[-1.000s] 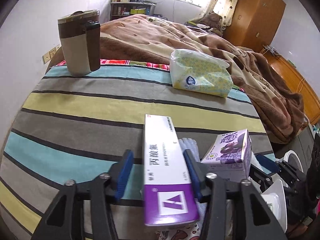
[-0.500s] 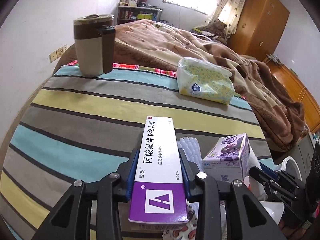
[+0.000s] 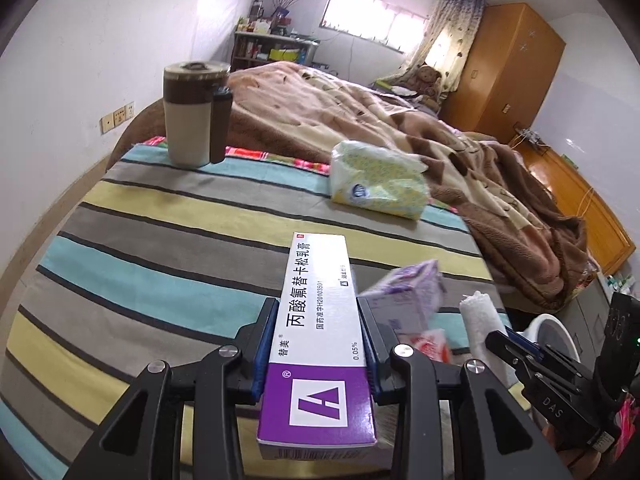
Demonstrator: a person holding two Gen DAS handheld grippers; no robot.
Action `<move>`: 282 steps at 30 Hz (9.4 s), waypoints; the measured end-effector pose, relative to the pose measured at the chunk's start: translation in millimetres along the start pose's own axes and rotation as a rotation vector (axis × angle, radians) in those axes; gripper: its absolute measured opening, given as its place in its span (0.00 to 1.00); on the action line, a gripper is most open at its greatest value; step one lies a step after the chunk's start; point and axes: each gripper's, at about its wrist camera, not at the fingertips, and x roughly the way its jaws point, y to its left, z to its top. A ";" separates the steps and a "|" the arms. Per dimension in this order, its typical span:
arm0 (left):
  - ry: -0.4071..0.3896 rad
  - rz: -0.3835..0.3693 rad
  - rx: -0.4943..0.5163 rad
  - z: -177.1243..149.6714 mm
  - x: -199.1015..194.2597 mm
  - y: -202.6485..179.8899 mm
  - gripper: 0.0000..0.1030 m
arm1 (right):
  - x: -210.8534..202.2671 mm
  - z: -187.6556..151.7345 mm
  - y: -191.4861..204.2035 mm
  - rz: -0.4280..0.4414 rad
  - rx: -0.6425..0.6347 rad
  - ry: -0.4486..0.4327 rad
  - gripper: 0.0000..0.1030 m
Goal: Collect trash
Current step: 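Carry the ointment box and bubble wrap roll over the white wastebasket, then open both tools to drop the ointment box and bubble wrap into the wastebasket, then move both tools back over the table toward the remaining trash, then grasp the white yogurt cup with left tool while right tool grasps the white foam net sleeve, then carry the yogurt cup and foam net sleeve over the wastebasket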
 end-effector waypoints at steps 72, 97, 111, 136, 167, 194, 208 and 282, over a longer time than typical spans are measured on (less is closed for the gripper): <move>0.097 -0.387 0.454 -135.7 -5.5 -338.0 0.36 | -138.0 -77.5 -172.8 -0.341 0.316 -0.124 0.21; 0.082 -0.369 0.422 -129.8 -18.5 -315.8 0.53 | -140.2 -75.5 -162.0 -0.321 0.311 -0.139 0.48; 0.009 -0.296 0.373 -118.9 -43.9 -266.1 0.53 | -137.1 -72.1 -130.6 -0.265 0.267 -0.167 0.52; -0.082 -0.086 0.175 -87.8 -71.0 -120.3 0.59 | -90.8 -68.2 -51.0 -0.070 0.117 -0.091 0.61; 0.048 -0.020 0.144 -55.0 -6.3 -53.2 0.60 | -26.5 -61.3 29.2 0.082 -0.066 0.084 0.65; 0.040 -0.033 -0.090 -59.1 -26.6 42.2 0.60 | -0.9 -49.0 95.0 0.223 -0.354 0.102 0.70; 0.001 0.075 -0.183 -60.4 -47.0 89.7 0.62 | 1.5 -47.9 115.8 0.242 -0.410 0.078 0.70; 0.013 0.020 0.039 -34.0 -1.7 14.6 0.50 | -19.9 -55.5 33.5 0.103 -0.063 0.052 0.24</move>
